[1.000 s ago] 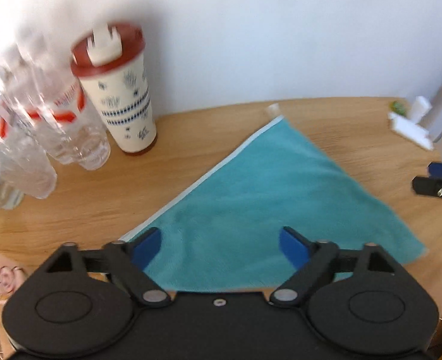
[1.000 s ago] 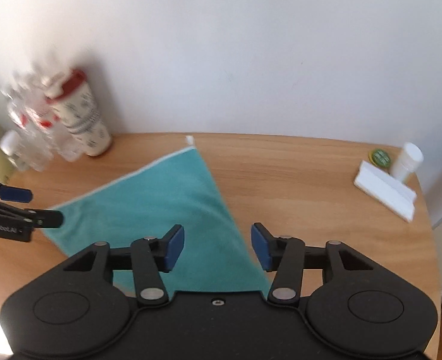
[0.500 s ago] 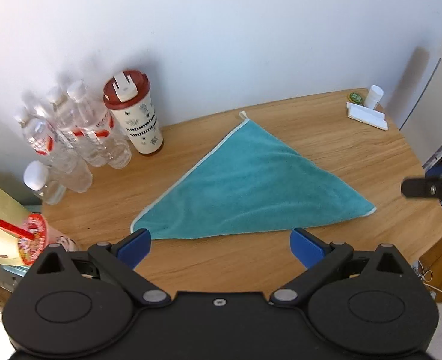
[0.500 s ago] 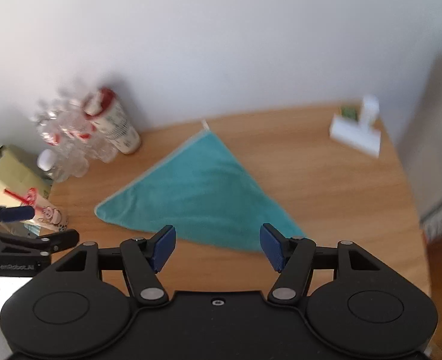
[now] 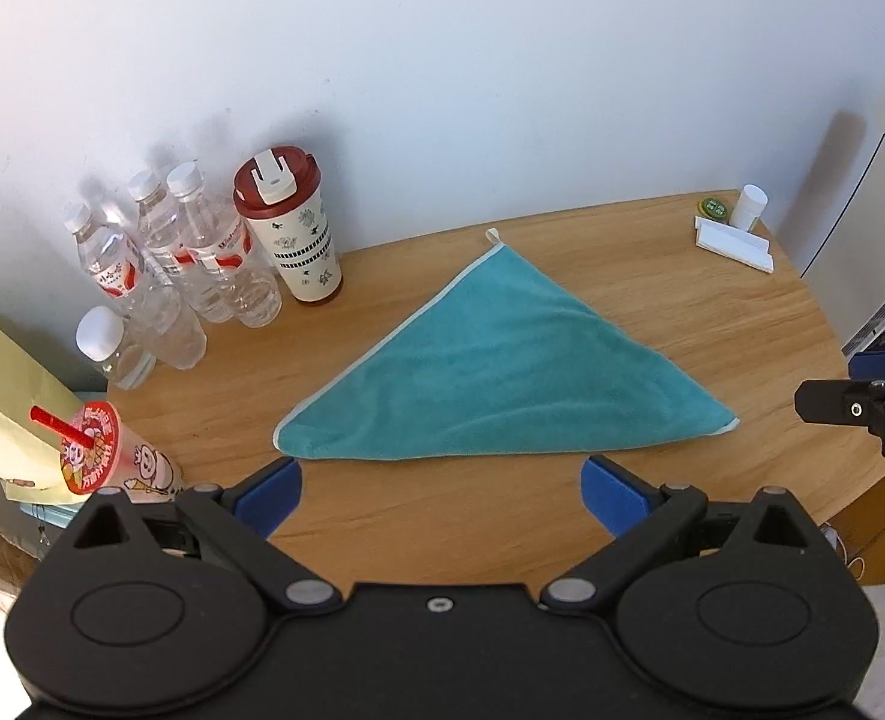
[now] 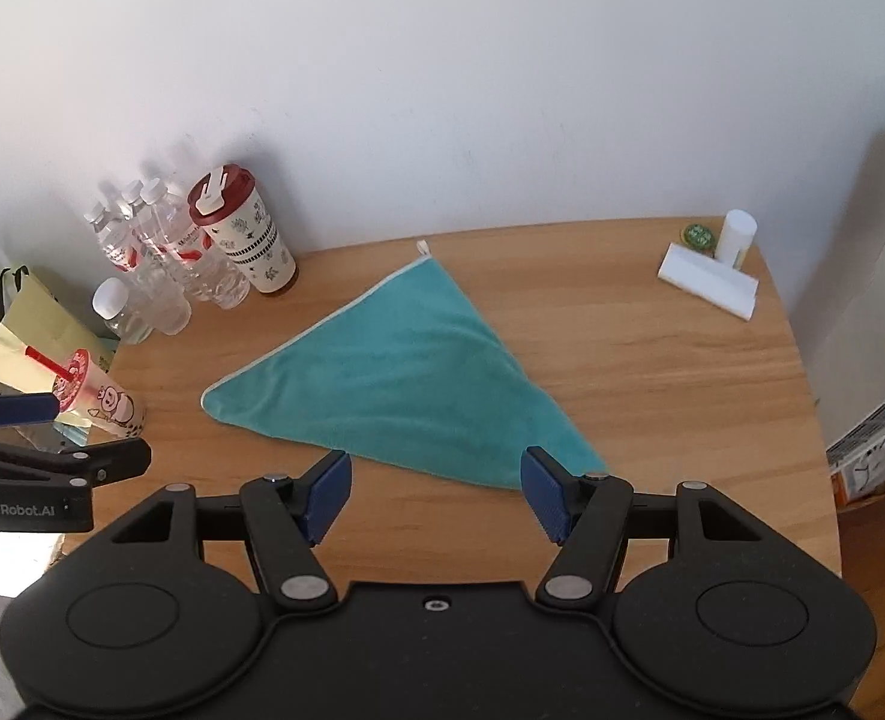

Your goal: Fold towel

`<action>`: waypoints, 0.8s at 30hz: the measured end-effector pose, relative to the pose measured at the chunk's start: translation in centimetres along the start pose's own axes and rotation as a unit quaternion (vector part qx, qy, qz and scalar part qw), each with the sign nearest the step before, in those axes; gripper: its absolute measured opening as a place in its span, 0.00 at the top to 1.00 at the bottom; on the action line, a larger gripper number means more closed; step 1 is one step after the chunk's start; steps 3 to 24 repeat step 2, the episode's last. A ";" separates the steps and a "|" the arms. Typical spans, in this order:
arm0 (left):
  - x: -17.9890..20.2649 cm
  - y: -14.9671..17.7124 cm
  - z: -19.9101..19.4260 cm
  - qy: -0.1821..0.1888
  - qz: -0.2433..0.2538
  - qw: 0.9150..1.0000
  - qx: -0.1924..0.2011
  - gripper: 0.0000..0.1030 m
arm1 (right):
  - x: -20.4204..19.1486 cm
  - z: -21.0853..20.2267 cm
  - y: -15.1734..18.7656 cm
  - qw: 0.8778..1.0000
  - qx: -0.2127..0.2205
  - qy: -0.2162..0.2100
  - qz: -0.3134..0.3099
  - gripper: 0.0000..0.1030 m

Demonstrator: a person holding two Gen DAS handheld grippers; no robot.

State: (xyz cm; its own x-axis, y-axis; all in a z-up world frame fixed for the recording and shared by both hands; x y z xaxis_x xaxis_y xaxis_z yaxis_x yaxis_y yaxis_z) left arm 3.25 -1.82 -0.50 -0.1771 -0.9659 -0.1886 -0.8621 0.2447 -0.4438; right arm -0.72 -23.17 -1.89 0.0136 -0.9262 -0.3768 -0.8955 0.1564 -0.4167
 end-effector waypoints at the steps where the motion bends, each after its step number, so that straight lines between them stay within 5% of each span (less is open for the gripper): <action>1: 0.0 0.1 0.0 0.001 -0.002 1.000 -0.001 0.02 | 0.3 0.0 0.0 1.000 -0.004 -0.002 0.004 0.34; 24: 0.1 0.1 0.0 0.002 -0.003 1.000 -0.002 0.02 | 0.3 0.0 0.1 1.000 -0.004 -0.003 0.004 0.34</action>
Point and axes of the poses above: each gripper's, at about its wrist camera, not at the fingertips, and z roughly the way its jaws point, x to its right, y to its underside, the point moved 5 cm from there along z, roughly the way its jaws point, and after that the axes turned 8 degrees about -y, right-handed, at the moved point
